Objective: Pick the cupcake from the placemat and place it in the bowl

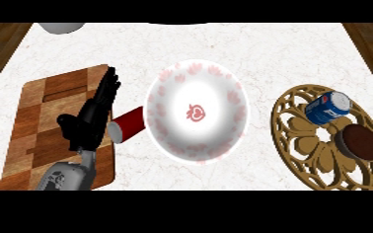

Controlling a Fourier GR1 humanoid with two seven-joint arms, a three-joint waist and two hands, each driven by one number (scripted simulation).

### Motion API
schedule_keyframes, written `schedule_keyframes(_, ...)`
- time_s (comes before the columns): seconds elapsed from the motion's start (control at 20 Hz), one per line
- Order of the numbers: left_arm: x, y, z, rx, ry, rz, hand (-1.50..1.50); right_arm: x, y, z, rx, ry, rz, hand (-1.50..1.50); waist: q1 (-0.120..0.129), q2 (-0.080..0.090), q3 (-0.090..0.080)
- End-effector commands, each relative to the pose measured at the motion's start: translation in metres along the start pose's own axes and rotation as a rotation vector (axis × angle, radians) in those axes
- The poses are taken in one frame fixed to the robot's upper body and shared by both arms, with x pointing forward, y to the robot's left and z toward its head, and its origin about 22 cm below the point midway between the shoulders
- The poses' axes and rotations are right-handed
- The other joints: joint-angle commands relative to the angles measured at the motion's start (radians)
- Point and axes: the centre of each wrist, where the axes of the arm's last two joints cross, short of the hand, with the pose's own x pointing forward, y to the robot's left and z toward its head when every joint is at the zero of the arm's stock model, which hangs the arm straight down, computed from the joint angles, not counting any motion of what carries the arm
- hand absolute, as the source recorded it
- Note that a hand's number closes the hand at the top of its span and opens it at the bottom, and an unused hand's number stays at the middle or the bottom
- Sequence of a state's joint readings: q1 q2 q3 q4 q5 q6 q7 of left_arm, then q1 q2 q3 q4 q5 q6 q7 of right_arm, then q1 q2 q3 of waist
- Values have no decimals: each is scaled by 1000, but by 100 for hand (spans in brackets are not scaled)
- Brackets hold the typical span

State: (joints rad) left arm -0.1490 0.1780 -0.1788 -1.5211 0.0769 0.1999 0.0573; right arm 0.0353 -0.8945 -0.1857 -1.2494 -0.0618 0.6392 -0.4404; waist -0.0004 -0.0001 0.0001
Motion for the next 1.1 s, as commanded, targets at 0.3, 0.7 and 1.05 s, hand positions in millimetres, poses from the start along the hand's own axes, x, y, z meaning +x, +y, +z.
schedule_keyframes(0.3, 12, 7, -7, 15, 2, 10, 0, -10, 24, 8, 48, -49, -118, -150, -9, -3, -1)
schedule_keyframes(0.7, -10, -13, -1, -11, -4, -5, 0, -34, 10, -9, 40, -14, -193, -150, 4, 2, 0)
schedule_keyframes(1.05, 16, 4, -21, -10, -2, 3, 0, -48, 29, -27, 31, -10, -188, -150, 3, 2, 1)
